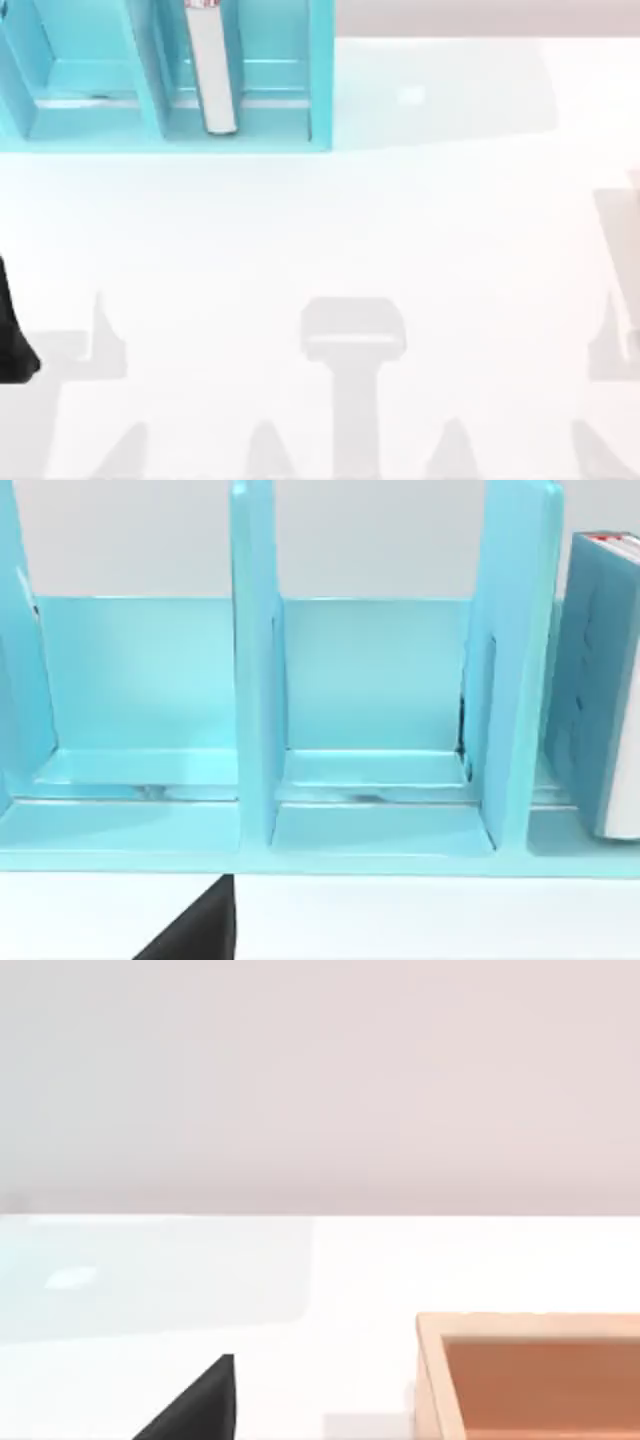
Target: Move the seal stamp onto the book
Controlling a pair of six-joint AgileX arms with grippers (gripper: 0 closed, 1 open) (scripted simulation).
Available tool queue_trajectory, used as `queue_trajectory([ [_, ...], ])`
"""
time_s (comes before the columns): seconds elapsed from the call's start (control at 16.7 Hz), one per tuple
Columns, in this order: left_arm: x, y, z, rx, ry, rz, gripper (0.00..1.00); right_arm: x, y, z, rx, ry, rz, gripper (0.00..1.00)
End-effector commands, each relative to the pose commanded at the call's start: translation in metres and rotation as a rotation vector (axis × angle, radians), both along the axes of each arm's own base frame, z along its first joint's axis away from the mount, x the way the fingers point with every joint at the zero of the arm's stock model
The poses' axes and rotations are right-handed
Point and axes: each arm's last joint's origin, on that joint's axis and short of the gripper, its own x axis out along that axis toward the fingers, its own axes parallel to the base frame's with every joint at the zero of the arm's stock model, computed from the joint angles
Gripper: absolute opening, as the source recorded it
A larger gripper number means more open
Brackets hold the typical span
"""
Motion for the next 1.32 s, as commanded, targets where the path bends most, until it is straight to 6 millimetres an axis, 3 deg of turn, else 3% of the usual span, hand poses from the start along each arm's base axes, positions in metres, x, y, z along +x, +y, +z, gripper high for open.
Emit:
queue_trajectory([
  [0.24,0.001,-0.001,0.007,-0.002,-0.018,-0.004,1.00,0.000,0.000,0.000,0.000,0.000,0.000,1.00],
  [0.48,0.011,-0.006,0.040,-0.011,-0.071,-0.016,1.00,0.000,0.000,0.000,0.000,0.000,0.000,1.00],
  [0.66,0.035,-0.013,0.065,-0.019,-0.074,-0.020,1.00,0.000,0.000,0.000,0.000,0.000,0.000,1.00],
  [0.84,0.078,-0.028,0.077,-0.022,-0.035,-0.023,1.00,0.000,0.000,0.000,0.000,0.000,0.000,1.00],
  [1.08,0.148,-0.061,0.057,-0.011,0.046,-0.027,1.00,0.000,0.000,0.000,0.000,0.000,0.000,1.00],
  [1.32,0.205,-0.102,0.005,0.009,0.109,-0.034,1.00,0.000,0.000,0.000,0.000,0.000,0.000,1.00],
])
